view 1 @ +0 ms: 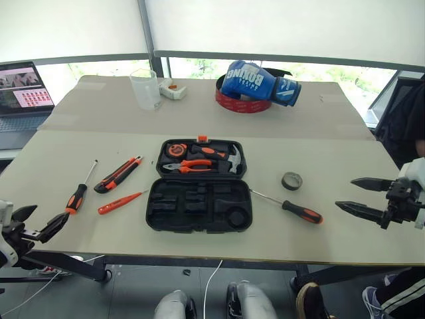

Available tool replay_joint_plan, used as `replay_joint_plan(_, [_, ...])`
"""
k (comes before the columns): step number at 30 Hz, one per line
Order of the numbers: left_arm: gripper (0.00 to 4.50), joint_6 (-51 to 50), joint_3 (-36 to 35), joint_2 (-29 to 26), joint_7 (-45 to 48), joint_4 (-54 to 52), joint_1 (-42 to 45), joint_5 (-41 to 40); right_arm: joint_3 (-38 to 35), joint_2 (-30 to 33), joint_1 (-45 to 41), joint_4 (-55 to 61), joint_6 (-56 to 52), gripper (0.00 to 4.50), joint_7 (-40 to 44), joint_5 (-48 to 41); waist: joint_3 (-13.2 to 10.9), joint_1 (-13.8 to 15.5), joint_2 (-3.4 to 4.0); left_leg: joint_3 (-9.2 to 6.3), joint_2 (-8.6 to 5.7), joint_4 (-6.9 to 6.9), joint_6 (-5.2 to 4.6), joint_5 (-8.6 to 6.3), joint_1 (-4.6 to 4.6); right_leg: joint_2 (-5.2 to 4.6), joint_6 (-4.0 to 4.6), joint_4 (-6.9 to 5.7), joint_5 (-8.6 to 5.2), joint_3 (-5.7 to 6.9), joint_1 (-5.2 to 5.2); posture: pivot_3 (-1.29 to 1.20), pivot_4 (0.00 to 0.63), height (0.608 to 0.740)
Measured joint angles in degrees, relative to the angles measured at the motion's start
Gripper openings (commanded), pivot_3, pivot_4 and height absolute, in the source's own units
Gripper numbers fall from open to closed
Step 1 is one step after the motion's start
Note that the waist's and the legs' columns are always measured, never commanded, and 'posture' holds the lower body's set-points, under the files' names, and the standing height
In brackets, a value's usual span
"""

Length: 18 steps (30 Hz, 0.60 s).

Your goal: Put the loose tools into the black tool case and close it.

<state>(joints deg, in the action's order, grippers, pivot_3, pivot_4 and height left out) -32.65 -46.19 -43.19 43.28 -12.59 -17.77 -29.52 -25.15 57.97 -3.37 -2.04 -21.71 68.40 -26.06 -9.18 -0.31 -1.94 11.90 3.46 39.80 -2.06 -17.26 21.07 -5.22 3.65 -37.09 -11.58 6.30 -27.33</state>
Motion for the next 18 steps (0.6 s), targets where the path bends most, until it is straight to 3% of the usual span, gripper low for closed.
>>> replay_joint_plan(6, [4.5,-2.5,0.7,-1.5,-0.2,-0.1,0.5,-0.1,0.0,0.0,-1.2,2.0,-0.4,4.49,-0.3,-0.9,0.0,0.0,0.0,-0.02,0.0,0.02,0.02,0.01,0.0,0.0,0.0,-0.01,0.0,0.02,0.01,0.0,0.15,0.714])
replay_joint_plan(12, [4.5,-13.3,3.6,-5.4,-5.4,-0.7,10.8,-2.9,3.7,0.0,-7.4,13.5,-6.2,4.49,0.0,-7.6,0.0,0.0,0.0,-0.29,0.0,0.0,0.12,0.07,0.0,0.02,0.04,0.0,-0.02,0.2,0.14,0.0,0.15,0.714])
replay_joint_plan(18, [4.5,-22.8,12.9,-7.2,-10.4,2.6,21.3,-2.8,12.5,-2.5,-16.5,23.0,-10.3,4.49,-1.0,-12.5,0.0,0.1,0.0,-0.33,0.0,0.01,0.21,0.14,0.02,0.07,0.12,-0.02,-0.04,0.42,0.17,0.0,0.15,0.714])
